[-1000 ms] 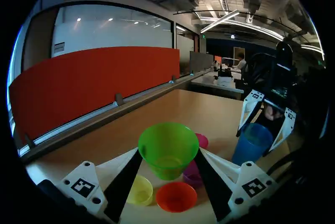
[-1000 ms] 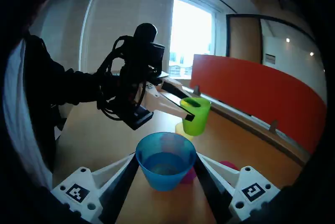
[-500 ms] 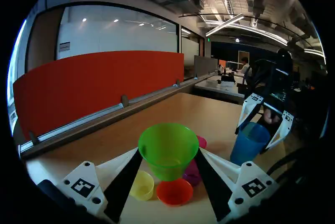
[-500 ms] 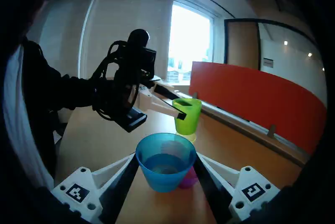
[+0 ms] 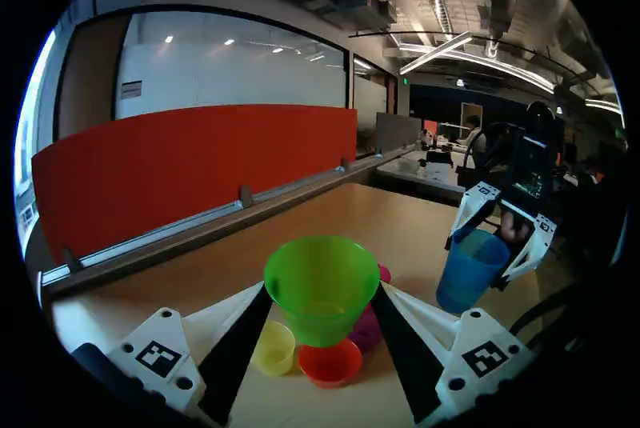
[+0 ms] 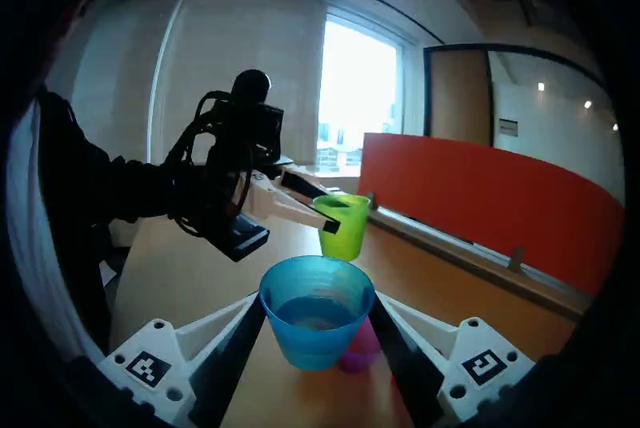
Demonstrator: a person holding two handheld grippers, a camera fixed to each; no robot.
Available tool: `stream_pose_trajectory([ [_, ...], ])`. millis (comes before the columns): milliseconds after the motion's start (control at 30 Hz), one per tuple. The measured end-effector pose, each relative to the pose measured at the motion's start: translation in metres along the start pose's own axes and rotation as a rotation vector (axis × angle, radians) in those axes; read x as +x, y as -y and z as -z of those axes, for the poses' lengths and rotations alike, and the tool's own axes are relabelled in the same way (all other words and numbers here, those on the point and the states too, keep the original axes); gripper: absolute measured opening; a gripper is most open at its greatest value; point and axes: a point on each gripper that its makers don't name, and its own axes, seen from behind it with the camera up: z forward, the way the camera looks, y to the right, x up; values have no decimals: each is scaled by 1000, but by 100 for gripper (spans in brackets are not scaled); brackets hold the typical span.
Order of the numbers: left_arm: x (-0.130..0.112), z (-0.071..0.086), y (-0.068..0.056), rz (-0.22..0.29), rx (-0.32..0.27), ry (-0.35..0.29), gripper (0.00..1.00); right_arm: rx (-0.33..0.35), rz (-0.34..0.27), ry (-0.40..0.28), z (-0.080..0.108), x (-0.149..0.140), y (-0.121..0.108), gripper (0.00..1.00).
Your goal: Pour water
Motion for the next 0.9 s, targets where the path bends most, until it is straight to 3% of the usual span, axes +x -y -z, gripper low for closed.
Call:
stream_pose_trajectory([
  [900,11,41,-7,20,45,-41,86,8,14,-49,-2,33,4,91],
])
